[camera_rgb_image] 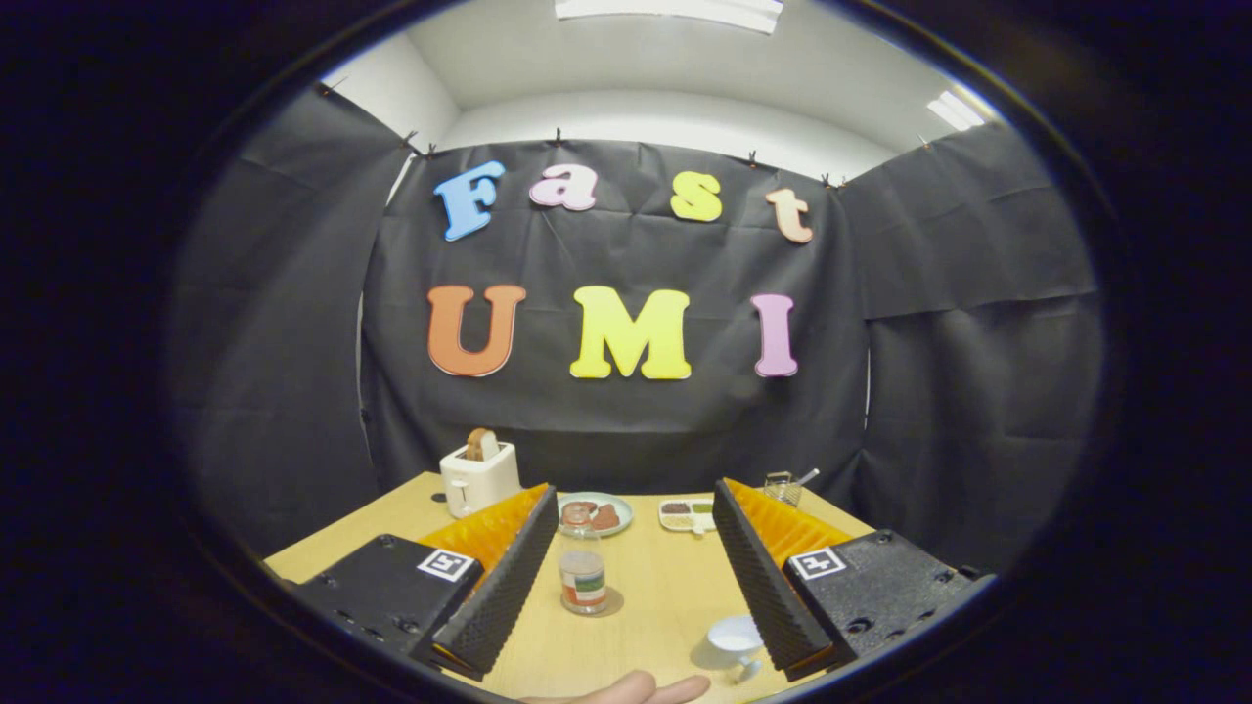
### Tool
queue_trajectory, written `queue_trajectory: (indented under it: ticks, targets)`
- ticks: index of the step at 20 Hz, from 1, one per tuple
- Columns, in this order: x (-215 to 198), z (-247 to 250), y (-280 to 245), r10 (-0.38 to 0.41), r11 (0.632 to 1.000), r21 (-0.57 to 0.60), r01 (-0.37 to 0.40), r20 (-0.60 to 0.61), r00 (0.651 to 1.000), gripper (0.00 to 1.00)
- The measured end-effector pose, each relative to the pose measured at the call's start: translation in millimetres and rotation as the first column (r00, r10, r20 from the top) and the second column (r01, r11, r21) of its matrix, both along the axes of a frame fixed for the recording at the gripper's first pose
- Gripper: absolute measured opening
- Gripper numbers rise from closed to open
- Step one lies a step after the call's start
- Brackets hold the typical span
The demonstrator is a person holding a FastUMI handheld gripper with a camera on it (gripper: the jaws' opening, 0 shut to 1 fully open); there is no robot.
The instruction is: Take the bottle from table, then pour the juice into the cup, finally place the bottle on the coaster
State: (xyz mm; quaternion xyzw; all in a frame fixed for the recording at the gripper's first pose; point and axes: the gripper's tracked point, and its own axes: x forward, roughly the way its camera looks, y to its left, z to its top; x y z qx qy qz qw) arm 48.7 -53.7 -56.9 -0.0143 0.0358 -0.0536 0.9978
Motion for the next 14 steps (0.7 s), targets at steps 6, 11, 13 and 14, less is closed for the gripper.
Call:
queue_trajectory:
  ticks: [6, 11, 13, 14]
  targets:
    - [-58.2, 10.6, -6.8, -0.022, 1.0, -0.01, 0.022, -0.075, 0.997, 1.0]
    - [-98.4, 32.2, 5.7, 0.044, 0.997, 0.059, -0.042, -0.032, 0.999, 1.0]
    - [-115.4, 42.0, 8.4, 0.057, 0.997, 0.05, -0.056, -0.015, 0.998, 1.0]
    - [-123.2, 45.6, 4.4, 0.053, 0.998, 0.043, -0.052, -0.007, 0.999, 1.0]
